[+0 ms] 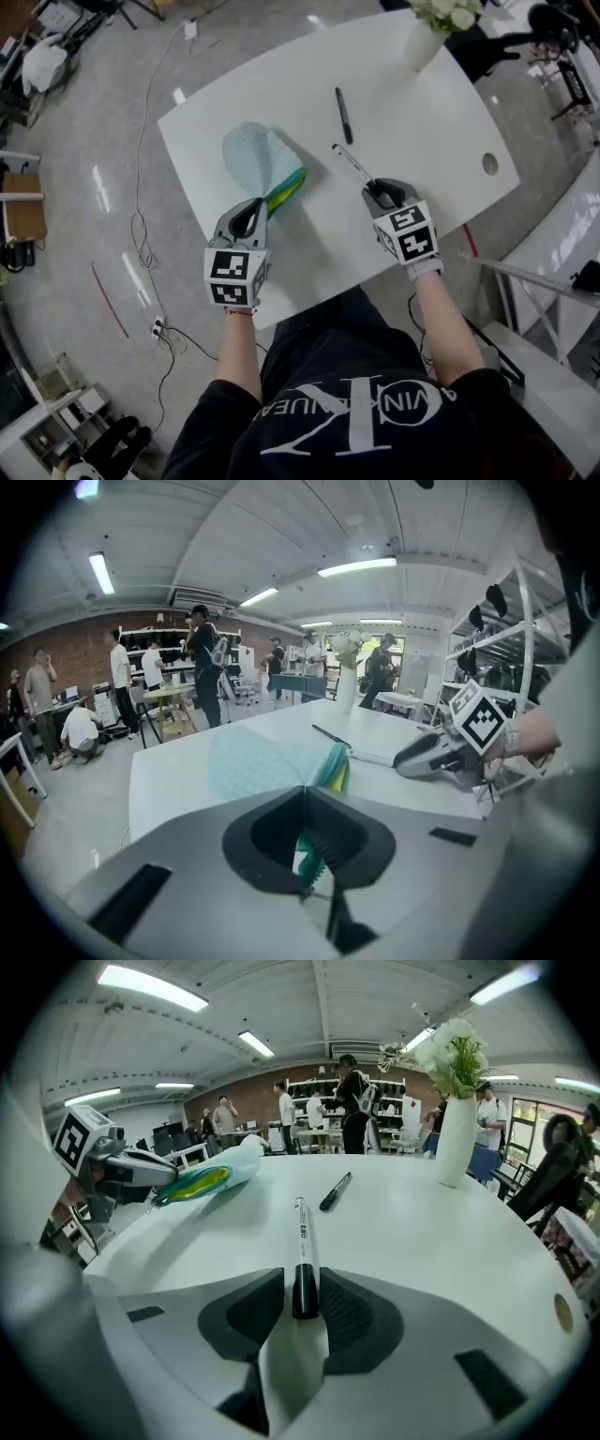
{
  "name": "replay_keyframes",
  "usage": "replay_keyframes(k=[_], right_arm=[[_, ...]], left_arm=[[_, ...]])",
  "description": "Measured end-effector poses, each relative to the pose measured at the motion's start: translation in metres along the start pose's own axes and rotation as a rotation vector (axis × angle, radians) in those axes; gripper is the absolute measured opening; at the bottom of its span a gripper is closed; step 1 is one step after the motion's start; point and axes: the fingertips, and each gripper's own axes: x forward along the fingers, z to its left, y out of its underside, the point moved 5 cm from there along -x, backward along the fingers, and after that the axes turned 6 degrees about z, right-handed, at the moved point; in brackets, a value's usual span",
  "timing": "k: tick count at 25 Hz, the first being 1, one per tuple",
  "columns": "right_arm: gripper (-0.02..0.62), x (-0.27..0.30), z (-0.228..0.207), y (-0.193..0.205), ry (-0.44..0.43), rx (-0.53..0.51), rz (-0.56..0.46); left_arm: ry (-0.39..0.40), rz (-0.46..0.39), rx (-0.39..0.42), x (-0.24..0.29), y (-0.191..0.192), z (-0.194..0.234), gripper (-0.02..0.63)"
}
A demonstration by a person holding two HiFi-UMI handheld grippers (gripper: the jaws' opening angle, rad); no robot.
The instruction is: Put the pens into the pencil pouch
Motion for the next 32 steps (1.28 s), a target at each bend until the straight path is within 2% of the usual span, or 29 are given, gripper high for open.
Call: replay_keyframes(k=[5, 15, 19, 24, 32], right_arm=[[0.087, -0.001, 0.0, 0.0, -0.004, -0.025, -0.001], [0.083, -0.028, 0.008, -0.014, -0.088, 0.096, -0.136], [0.083, -0.042, 0.02, -0.018, -0.139, 0.087, -0.167], [0.083, -0.058, 0.037, -0.027, -0.212, 0.066, -0.197], [0.083, -0.061, 0.068, -0.031, -0.325, -0.013, -0.174]], left_arm=[[-0.001, -0.002, -0.009, -0.001, 0.001, 0.0, 0.009], [0.019, 0.002, -0.045, 0.002, 0.001, -0.001, 0.008], [0.023, -0.002, -0.06, 0.005, 0.0, -0.003, 0.009], [0.012, -0.032, -0.034, 0.006, -0.012, -0.002, 0.009], [0.028, -0.056, -0.021, 0.007, -0.029, -0.011, 0.008]])
